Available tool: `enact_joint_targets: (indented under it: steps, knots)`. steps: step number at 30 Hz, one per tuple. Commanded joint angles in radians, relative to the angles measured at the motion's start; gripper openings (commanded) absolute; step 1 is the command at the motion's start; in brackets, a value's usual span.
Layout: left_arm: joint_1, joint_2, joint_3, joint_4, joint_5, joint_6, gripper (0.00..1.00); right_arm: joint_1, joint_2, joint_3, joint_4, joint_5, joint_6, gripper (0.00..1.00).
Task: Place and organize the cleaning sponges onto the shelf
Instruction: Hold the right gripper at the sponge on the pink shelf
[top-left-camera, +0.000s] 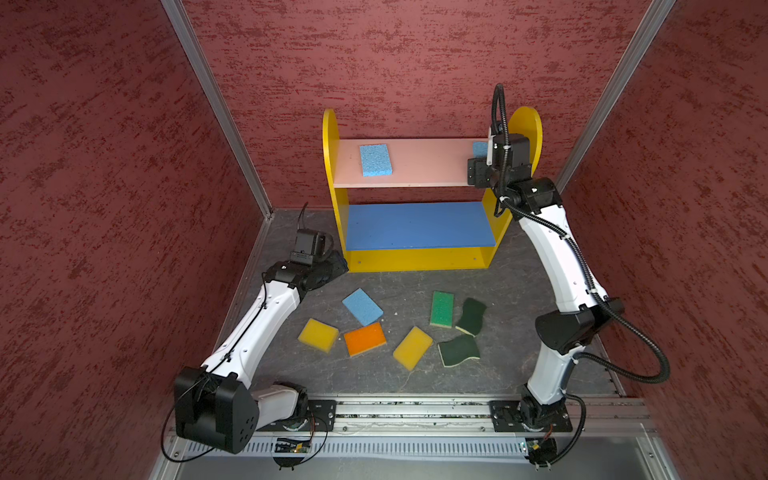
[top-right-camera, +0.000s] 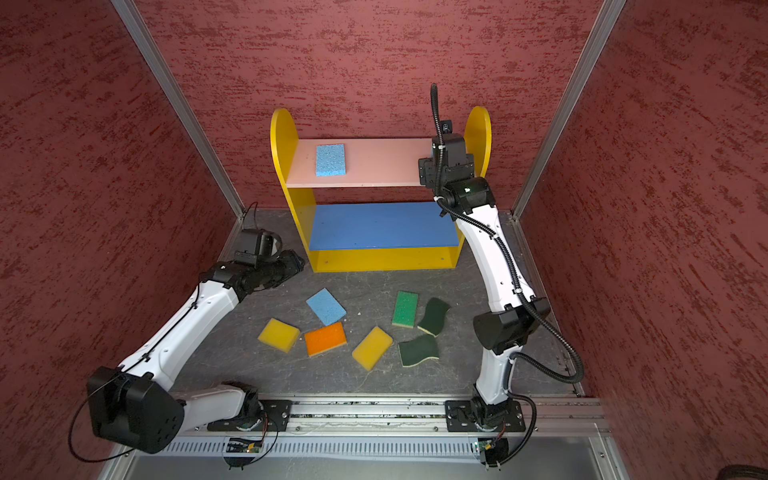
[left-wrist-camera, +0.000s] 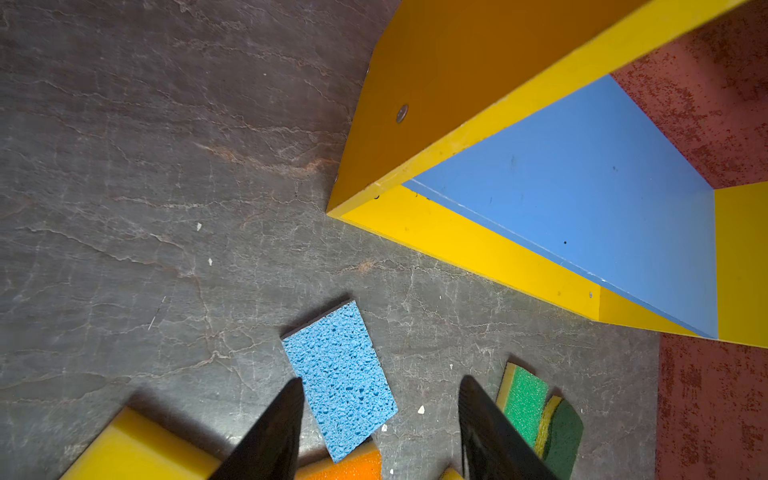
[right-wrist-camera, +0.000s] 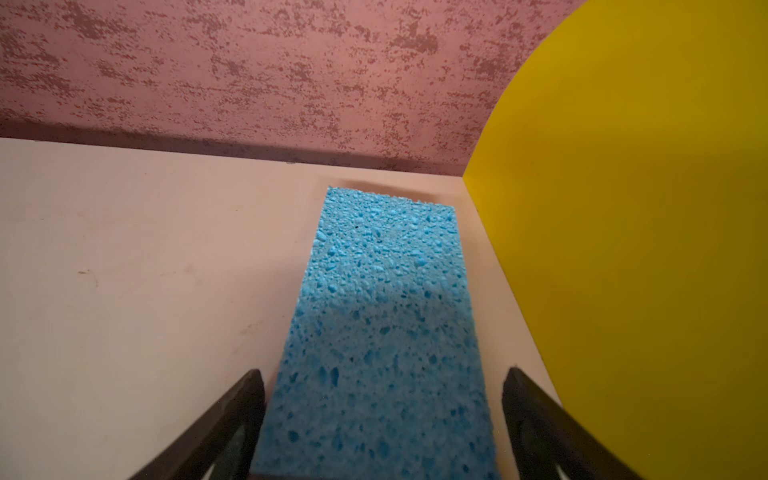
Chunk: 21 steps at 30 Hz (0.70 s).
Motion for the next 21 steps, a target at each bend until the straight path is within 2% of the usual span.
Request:
enact_joint_targets:
  steps: [1,8,21]
  knots:
    - [0.003,-0.022,0.001,-0.015,-0.004,0.003,0.6,-0.006,0.02,0.013,-0.048,0.045,-0.025,0.9]
    - [0.007,-0.025,-0.001,-0.019,0.002,0.003,0.61,-0.006,0.028,0.013,-0.056,0.068,-0.01,0.89]
    - [0.011,-0.045,-0.004,-0.033,-0.003,0.003,0.6,-0.006,0.026,0.011,-0.076,0.0,-0.028,0.8]
